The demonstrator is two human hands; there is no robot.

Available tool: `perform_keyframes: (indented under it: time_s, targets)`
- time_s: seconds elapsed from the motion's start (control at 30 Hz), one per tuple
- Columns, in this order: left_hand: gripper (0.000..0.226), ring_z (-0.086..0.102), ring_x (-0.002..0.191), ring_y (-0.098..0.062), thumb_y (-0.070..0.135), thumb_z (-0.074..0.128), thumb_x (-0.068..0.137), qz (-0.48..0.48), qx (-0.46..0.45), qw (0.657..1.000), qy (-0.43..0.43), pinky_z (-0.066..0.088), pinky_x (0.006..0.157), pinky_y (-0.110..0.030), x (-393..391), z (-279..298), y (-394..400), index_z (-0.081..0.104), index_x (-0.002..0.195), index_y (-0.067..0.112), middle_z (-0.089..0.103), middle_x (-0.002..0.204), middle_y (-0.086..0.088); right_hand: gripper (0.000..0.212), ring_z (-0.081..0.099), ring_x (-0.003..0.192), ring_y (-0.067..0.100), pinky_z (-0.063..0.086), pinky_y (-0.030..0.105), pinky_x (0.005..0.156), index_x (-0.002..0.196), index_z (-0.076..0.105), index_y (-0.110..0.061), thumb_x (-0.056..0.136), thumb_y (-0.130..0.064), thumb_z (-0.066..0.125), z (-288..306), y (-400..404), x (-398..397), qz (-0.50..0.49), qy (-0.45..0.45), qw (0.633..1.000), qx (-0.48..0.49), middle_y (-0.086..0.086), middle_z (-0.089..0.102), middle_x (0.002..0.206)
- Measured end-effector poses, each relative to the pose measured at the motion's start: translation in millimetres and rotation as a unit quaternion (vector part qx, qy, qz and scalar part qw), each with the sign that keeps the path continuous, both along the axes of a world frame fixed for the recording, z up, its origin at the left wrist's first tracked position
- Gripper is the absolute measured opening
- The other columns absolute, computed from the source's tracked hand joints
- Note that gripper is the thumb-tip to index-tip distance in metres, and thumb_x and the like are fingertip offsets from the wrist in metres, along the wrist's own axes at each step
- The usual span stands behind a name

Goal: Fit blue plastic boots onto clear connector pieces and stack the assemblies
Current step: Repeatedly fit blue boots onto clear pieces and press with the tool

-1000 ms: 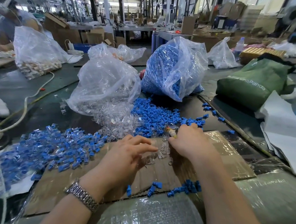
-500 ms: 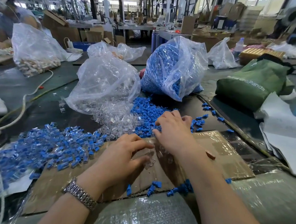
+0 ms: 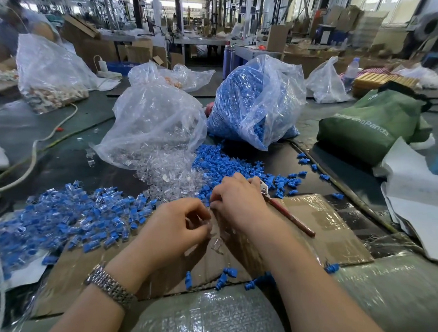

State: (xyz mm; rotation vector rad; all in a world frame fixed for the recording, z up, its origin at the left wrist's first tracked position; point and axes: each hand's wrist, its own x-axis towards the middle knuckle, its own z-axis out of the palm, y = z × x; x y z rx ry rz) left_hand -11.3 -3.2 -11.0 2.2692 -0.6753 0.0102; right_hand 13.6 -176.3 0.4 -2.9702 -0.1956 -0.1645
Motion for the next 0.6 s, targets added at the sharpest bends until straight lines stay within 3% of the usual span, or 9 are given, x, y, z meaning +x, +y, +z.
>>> perform_keyframes:
  time_s: [0.17,0.3,0.43,0.6]
  targets:
    - [0.011,0.074,0.071,-0.013,0.012,0.075,0.089,0.043,-0.115,0.986,0.114,0.057,0.063,-0.018,1.6,8.7,9.4,0.067,0.096,0.016,0.076,0.088,0.002,0.021,0.058,0.112,0.029,0.039,0.042,0.1,0.11,0.075,-0.026,0.1,-0.019,0.058,0.1,-4.9,1.2,-0.019,0.036,0.998,0.036,0.004,0.069,0.112]
    - [0.021,0.076,0.073,-0.02,0.015,0.078,0.082,0.075,-0.215,0.949,0.218,0.058,0.063,-0.021,3.3,13.9,12.3,0.073,0.102,0.013,0.078,0.085,-0.009,0.023,0.054,0.112,0.028,0.041,0.043,0.098,0.114,0.07,-0.022,0.103,-0.013,0.051,-3.3,-7.5,1.6,-0.014,0.021,0.999,0.036,0.006,0.058,0.115]
    - [0.035,0.071,0.068,-0.022,0.007,0.078,0.066,0.1,-0.356,0.876,0.311,0.059,0.059,-0.022,7.3,15.6,13.1,0.072,0.099,-0.002,0.075,0.087,-0.021,0.028,0.051,0.116,0.026,0.037,0.046,0.098,0.123,0.064,-0.023,0.103,-0.011,0.048,-8.2,-10.0,4.9,-0.015,0.018,0.999,0.034,0.004,0.056,0.118]
    - [0.03,0.074,0.077,-0.024,-0.008,0.074,0.068,0.097,-0.477,0.786,0.38,0.062,0.066,-0.024,13.1,13.7,17.4,0.071,0.098,-0.007,0.073,0.093,-0.023,0.016,0.058,0.109,0.028,0.044,0.043,0.096,0.115,0.067,-0.02,0.101,-0.022,0.059,-9.6,-6.4,9.4,-0.007,0.017,0.999,0.045,0.005,0.063,0.113]
